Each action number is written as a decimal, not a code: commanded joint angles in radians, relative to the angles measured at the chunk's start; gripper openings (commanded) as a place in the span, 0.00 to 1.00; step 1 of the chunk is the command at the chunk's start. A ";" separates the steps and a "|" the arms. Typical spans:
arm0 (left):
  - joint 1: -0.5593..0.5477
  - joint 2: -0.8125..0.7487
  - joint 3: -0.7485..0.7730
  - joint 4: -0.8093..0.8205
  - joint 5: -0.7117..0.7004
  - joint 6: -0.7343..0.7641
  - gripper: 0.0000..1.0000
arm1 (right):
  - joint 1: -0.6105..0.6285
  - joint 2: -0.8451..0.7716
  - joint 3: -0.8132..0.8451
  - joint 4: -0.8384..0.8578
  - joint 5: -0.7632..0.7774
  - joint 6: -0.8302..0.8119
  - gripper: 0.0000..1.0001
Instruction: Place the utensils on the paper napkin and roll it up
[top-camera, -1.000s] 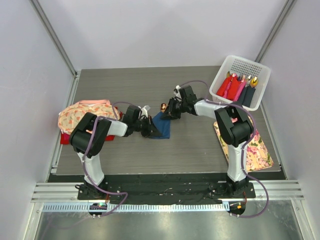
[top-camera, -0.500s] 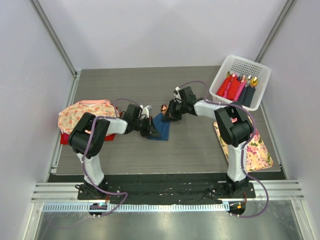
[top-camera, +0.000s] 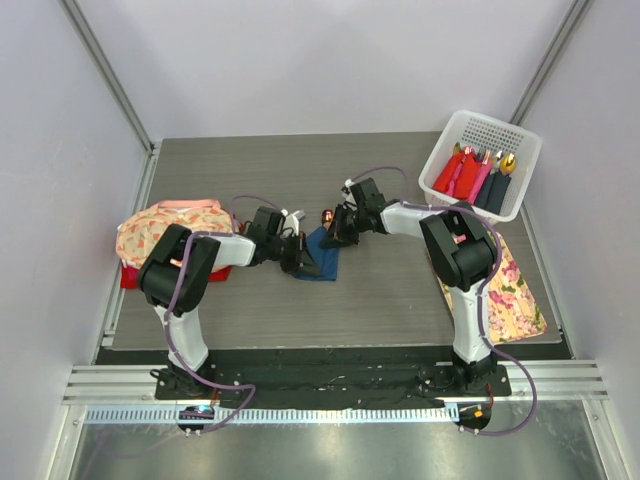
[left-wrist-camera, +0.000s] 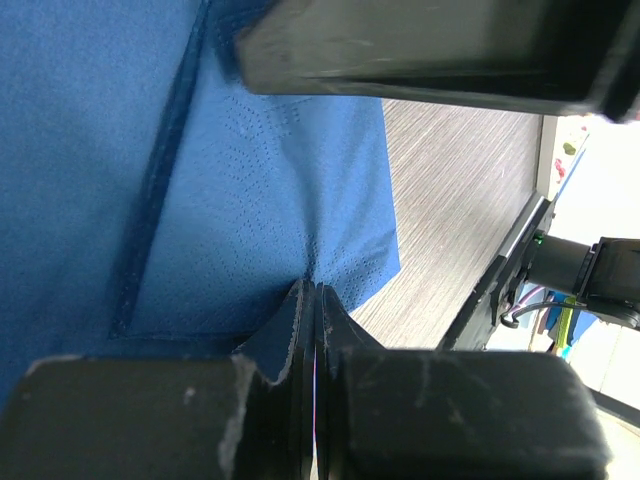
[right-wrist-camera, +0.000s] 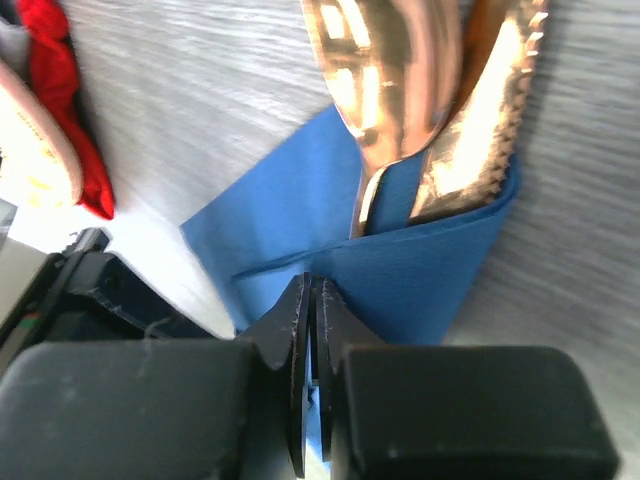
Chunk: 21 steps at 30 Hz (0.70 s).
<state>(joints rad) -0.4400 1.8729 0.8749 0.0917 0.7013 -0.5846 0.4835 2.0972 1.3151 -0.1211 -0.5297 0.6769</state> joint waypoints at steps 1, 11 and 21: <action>0.018 0.014 -0.045 -0.135 -0.105 0.063 0.06 | 0.006 0.044 0.015 0.015 0.043 -0.027 0.05; 0.171 -0.303 -0.152 -0.036 -0.117 -0.107 0.52 | 0.007 0.078 0.016 -0.017 0.056 -0.033 0.01; 0.225 -0.267 -0.073 -0.202 -0.298 -0.009 0.74 | 0.021 0.072 0.001 -0.031 0.034 -0.100 0.01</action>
<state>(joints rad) -0.2157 1.5700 0.7578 -0.0483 0.4850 -0.6338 0.4877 2.1281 1.3277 -0.1112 -0.5602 0.6563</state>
